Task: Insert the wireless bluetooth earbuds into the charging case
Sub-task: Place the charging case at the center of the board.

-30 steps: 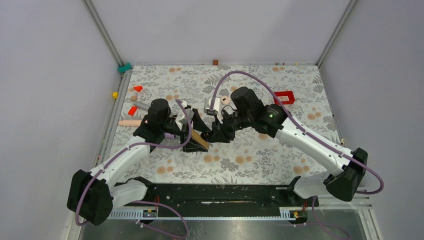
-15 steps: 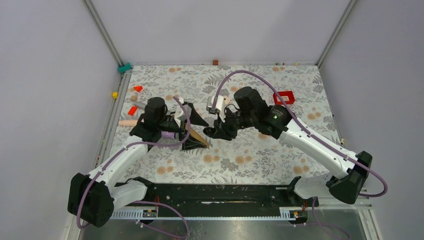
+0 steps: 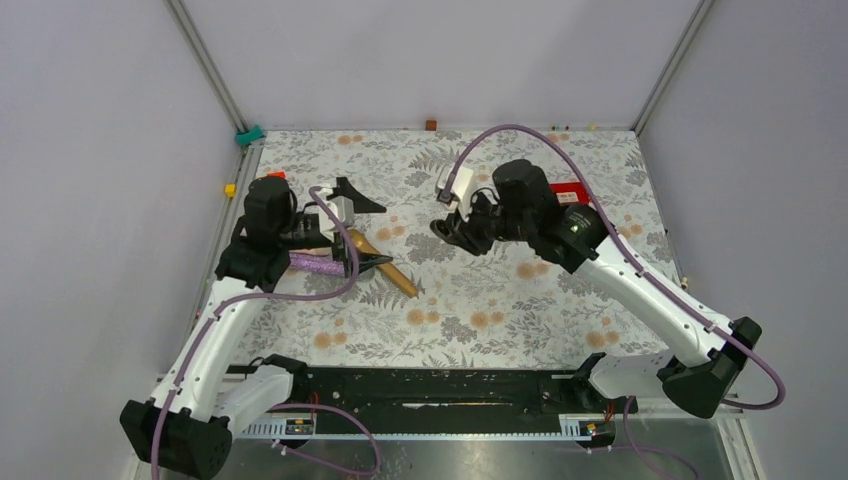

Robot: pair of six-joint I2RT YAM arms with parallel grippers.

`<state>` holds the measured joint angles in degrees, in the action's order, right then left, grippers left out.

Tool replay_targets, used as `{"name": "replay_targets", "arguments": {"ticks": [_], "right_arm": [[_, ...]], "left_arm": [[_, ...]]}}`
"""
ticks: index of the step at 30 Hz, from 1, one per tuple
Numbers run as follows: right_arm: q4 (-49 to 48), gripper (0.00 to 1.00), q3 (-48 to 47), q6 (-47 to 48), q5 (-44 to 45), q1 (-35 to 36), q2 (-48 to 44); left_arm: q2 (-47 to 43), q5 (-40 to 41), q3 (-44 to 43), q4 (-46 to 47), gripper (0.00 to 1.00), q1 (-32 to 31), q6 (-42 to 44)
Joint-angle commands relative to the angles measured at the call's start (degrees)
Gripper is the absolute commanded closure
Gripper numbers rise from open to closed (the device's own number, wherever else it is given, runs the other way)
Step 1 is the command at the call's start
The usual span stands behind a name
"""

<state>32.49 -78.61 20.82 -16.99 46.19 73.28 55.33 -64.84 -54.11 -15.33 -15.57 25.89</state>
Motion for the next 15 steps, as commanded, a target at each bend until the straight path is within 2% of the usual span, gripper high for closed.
{"name": "replay_targets", "arguments": {"ticks": [1, 7, 15], "right_arm": [[-1.32, 0.85, -2.98, 0.94, 3.64, -4.95, -0.83], [-1.38, 0.86, -3.82, 0.10, 2.85, -12.71, 3.17], [-1.30, 0.90, -1.22, -0.75, 1.42, -20.41, 9.52]], "left_arm": [[-1.55, 5.36, -4.83, -13.00, 0.01, 3.54, 13.60], [-2.24, 5.95, -2.80, -14.47, 0.02, 11.49, 15.09], [-5.93, 14.68, 7.67, -14.48, 0.01, 12.65, 17.57]]}}
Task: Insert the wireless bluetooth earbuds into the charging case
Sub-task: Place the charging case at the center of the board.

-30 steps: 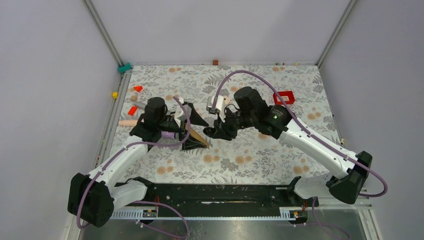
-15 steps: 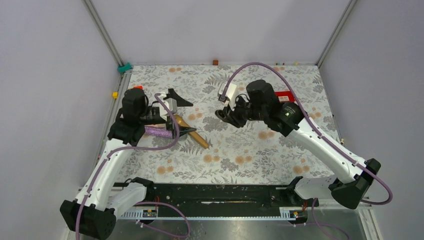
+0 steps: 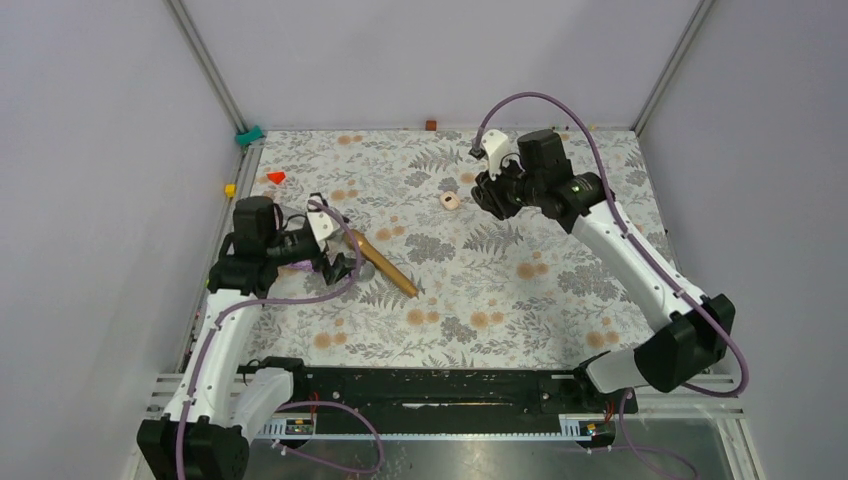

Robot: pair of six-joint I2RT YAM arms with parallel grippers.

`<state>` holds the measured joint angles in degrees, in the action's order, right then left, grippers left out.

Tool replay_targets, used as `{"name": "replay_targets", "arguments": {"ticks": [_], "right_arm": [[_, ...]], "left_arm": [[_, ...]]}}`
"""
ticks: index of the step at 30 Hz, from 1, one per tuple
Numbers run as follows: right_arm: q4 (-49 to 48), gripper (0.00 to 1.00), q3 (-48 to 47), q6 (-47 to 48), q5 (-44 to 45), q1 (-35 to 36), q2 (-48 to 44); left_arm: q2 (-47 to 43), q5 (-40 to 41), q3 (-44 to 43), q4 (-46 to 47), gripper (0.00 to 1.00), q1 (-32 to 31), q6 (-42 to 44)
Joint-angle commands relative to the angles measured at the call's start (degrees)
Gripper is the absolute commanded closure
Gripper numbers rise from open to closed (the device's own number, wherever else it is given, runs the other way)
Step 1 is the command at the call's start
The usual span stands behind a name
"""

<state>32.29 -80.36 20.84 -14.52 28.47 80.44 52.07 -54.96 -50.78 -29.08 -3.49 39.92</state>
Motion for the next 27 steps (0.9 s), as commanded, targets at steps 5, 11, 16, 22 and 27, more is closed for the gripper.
{"name": "replay_targets", "arguments": {"ticks": [5, 11, 16, 22, 27], "right_arm": [[-1.21, 0.91, 1.95, -2.67, -4.11, -3.97, 8.97], [-0.23, 0.92, -1.32, -8.40, -8.77, -4.04, 20.19], [2.73, 0.91, -5.09, -11.32, -12.11, -4.03, 26.12], [4.01, 0.83, -6.06, -12.61, -12.73, -4.10, 30.04], [5.04, 0.81, -7.61, -13.88, -12.77, -4.04, 33.60]], "left_arm": [[-5.79, 6.44, 10.75, 3.34, 0.01, 0.76, 0.71], [-10.51, 9.11, 13.76, 5.48, 0.01, 0.76, -1.08], [-11.03, 7.19, 14.83, 5.46, 0.02, 0.76, -0.54], [-8.70, 7.49, 14.66, 5.47, 0.01, 0.74, -0.54], [-8.61, 7.19, 14.78, 5.51, 0.02, 0.76, -0.37]]}}
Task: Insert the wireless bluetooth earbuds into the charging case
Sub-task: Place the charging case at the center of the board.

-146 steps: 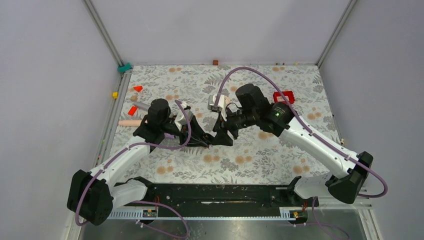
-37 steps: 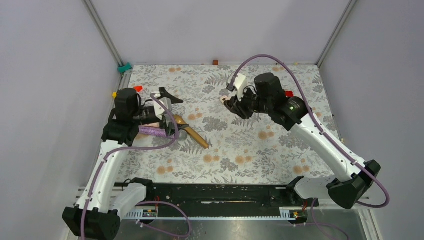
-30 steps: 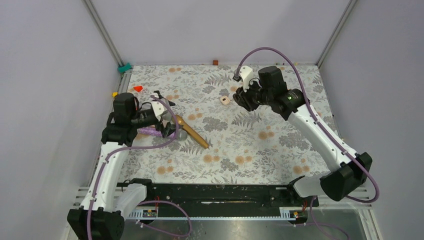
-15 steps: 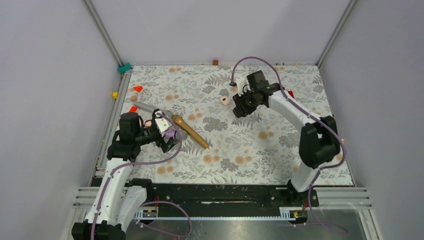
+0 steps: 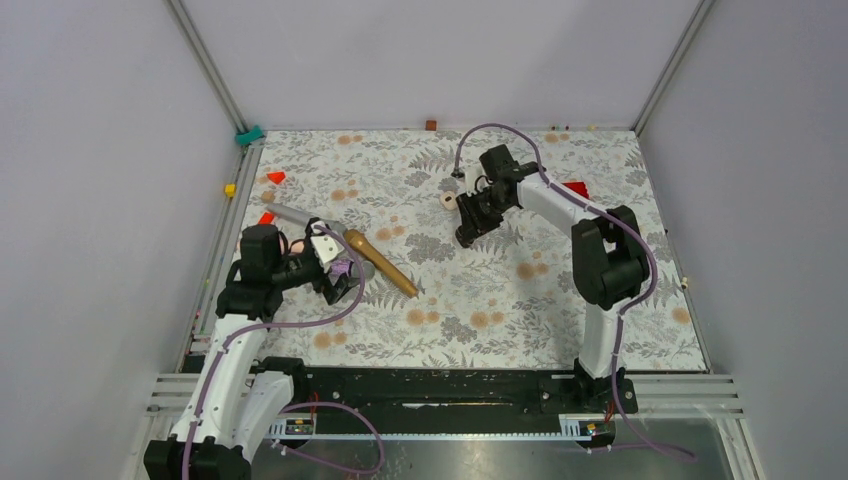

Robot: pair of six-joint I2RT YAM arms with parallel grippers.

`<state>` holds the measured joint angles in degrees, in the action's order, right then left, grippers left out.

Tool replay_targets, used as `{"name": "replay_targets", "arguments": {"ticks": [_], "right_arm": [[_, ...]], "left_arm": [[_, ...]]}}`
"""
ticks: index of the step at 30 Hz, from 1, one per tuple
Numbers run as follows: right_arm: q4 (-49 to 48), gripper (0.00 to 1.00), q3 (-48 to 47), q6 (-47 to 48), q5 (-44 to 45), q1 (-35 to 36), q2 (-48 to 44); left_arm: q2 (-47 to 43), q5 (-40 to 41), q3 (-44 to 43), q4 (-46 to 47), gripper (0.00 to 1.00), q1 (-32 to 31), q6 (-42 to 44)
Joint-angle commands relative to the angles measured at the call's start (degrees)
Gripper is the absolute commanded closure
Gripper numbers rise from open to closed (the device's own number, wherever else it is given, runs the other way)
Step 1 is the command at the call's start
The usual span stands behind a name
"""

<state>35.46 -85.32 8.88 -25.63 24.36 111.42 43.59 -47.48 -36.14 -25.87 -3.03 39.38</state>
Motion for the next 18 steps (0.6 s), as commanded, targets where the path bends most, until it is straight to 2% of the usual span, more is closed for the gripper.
{"name": "replay_targets", "arguments": {"ticks": [1, 10, 18], "right_arm": [[2.01, 0.80, -2.86, -1.97, -1.54, 0.07, 3.17], [2.11, 0.74, -2.84, -3.51, -2.45, 0.05, 5.97], [2.65, 0.60, -2.97, -3.84, -0.41, 0.07, 6.95]], "left_arm": [[-0.09, -0.32, 0.24, 2.31, 0.01, 0.31, 0.24], [0.52, -0.70, 0.20, 2.31, 0.01, 0.30, 0.29], [0.67, -0.88, 0.35, 2.31, 0.01, 0.30, 0.31]]}}
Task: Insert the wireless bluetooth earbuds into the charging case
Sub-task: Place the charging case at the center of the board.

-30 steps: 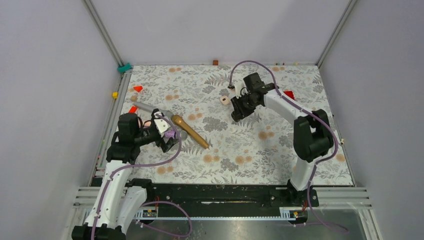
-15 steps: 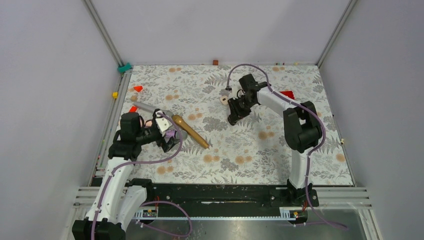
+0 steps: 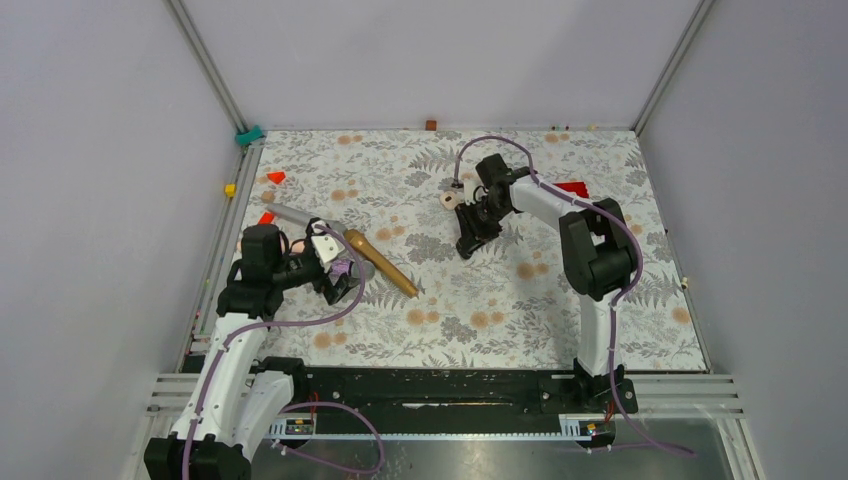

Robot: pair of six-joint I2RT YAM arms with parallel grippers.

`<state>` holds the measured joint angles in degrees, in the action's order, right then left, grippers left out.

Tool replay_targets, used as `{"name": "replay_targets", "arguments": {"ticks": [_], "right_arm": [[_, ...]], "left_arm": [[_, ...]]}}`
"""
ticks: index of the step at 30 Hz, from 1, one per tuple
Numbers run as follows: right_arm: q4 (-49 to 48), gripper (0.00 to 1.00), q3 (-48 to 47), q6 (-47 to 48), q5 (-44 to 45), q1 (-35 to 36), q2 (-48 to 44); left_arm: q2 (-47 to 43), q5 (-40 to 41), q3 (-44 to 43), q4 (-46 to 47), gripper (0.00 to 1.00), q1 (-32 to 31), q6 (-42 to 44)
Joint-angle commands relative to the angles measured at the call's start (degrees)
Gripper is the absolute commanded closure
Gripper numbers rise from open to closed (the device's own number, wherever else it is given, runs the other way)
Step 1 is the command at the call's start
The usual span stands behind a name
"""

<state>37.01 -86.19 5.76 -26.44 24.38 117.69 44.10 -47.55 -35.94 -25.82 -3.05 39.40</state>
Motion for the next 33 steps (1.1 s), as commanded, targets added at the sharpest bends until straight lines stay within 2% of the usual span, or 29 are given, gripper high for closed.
{"name": "replay_targets", "arguments": {"ticks": [1, 8, 22, 26, 27, 28, 33], "right_arm": [[1.19, 0.59, -2.21, -0.75, 0.74, 0.06, 0.69], [2.47, 0.52, -2.97, -0.28, 3.28, 0.05, 0.74], [4.10, 0.29, -3.37, 1.70, 13.26, 0.05, -6.21], [4.69, 0.18, -3.62, 2.84, 15.79, 0.05, -8.53], [4.80, 0.06, -3.63, 3.12, 16.66, 0.05, -9.58], [4.85, 0.01, -3.62, 3.34, 17.73, 0.05, -10.96], [6.10, 0.01, -4.30, 4.25, 23.55, 0.05, -20.25]], "left_arm": [[0.20, -0.87, 0.15, 2.20, 0.01, 0.37, 0.35], [0.03, -0.90, 0.18, 2.27, 0.01, 0.32, 0.35], [-0.19, -1.05, 0.24, 2.28, 0.01, 0.33, 0.22], [-0.50, -0.45, -0.02, 2.30, 0.01, 0.39, -0.14], [-0.55, 0.08, -0.01, 2.65, 0.01, 0.41, -0.72], [-0.65, 0.68, -0.03, 3.31, 0.01, 0.41, -1.48], [-2.20, 1.85, 0.51, 6.36, 0.01, 1.02, -4.68]]}}
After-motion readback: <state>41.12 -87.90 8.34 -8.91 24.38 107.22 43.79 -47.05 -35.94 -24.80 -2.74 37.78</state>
